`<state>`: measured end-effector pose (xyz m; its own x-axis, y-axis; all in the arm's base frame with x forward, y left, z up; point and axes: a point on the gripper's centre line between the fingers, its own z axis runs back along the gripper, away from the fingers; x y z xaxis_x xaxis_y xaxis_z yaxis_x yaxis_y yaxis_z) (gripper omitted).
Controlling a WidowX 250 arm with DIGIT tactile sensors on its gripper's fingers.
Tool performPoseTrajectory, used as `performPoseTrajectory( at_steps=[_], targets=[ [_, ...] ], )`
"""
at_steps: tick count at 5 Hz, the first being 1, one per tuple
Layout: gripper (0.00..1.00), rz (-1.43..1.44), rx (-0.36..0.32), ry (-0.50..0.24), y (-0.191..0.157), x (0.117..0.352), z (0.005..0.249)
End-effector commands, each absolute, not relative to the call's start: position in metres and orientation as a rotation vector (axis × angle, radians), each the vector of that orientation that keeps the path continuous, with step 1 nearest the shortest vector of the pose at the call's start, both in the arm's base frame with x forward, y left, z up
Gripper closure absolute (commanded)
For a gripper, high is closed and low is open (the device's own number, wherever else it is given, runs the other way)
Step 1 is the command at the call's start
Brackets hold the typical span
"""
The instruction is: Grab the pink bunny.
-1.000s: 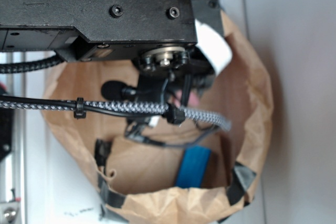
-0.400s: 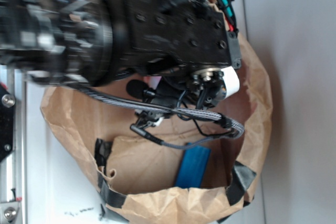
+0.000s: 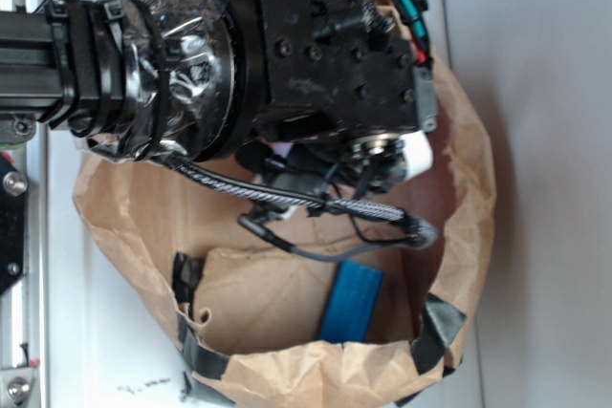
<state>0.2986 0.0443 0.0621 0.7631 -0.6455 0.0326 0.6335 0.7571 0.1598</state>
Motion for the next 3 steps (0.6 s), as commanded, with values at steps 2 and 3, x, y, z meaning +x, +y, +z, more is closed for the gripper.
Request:
performPoseTrajectory(
  at_steps=[2,3],
  targets=[
    [0.00,-0.693,0.203,-0.132,0.050,0.301,0.073],
    [0.00,-0.720,0.197,-0.110,0.040,0.300,0.068]
  ],
)
